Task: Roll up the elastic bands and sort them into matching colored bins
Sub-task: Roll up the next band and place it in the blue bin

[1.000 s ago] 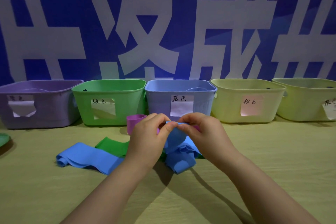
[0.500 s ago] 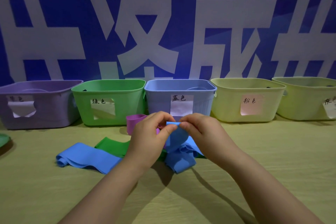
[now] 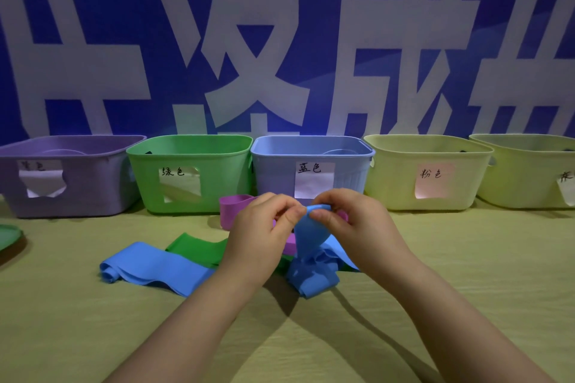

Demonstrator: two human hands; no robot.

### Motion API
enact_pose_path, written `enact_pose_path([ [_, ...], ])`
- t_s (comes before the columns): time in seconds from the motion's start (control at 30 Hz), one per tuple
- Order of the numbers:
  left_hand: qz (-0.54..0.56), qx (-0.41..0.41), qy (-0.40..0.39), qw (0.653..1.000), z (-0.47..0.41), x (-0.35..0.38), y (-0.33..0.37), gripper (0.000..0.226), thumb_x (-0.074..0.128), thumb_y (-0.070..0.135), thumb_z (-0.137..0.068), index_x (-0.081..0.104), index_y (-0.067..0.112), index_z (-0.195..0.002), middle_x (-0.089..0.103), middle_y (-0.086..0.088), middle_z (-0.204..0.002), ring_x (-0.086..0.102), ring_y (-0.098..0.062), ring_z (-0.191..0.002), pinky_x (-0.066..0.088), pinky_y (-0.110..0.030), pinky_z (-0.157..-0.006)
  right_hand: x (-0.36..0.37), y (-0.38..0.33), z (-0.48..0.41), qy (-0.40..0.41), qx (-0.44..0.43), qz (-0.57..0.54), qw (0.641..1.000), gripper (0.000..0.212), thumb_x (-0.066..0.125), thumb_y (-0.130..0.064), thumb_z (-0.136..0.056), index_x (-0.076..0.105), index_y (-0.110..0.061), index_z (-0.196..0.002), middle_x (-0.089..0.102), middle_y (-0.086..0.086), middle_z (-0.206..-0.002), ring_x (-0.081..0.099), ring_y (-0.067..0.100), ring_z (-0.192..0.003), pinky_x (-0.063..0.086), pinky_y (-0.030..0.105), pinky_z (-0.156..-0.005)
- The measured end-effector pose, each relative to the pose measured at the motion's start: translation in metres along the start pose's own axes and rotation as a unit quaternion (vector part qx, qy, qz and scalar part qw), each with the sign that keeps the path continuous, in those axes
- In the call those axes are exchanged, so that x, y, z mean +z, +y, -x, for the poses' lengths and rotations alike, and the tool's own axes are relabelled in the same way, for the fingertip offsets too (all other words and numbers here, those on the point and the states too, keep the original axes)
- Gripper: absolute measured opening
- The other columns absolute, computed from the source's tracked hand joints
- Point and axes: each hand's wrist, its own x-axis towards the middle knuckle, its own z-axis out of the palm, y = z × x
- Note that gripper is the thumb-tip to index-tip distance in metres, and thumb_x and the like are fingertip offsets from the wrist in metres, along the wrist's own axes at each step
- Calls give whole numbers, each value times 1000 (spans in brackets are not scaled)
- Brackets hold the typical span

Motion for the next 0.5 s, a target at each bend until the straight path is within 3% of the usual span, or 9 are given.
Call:
enact_pose_path([
  [0.03, 20, -8, -1, 1000, 0, -1, 2, 3, 66, 22, -84, 64, 24, -85, 61, 11, -82, 54, -1, -80, 39, -8, -65, -1, 0, 0, -1, 3, 0, 1000, 7, 61, -23, -86, 67, -20, -85, 62, -1, -78, 48, 9, -73, 37, 22, -65],
  [0.07, 31, -12, 3, 999, 1, -1, 4, 13, 70, 18, -80, 63, 26, -87, 62, 11, -85, 55, 1, -81, 39, -7, -67, -1, 0, 0, -3, 6, 0, 1000, 8, 60, -24, -86, 67, -20, -86, 61, -1, -77, 48, 10, -70, 38, 22, -65],
  [0.23, 10, 16, 33, 999, 2, -2, 5, 21, 72, 8, -75, 63, 27, -77, 61, 7, -76, 55, -4, -74, 41, -11, -65, -2, 0, 0, -21, 8, -5, 1000, 16, 56, -30, -89, 67, -19, -88, 61, 3, -74, 50, 14, -69, 39, 29, -66],
  [0.4, 0, 35, 49, 998, 1, -2, 4, 5, 67, 19, -78, 62, 22, -77, 60, 8, -75, 54, -3, -74, 40, -11, -65, -1, 1, 0, -39, 12, -16, 999, 18, 50, -34, -91, 58, -26, -77, 60, 5, -71, 49, 13, -65, 39, 33, -64],
  [0.5, -18, 30, 48, 998, 0, -2, 1, 4, 64, 21, -79, 62, 18, -76, 59, 6, -74, 53, -6, -74, 39, -15, -64, 0, 0, 0, -35, 3, -26, 999, 12, 55, -36, -88, 61, -26, -92, 61, 0, -80, 49, 9, -73, 41, 25, -67],
])
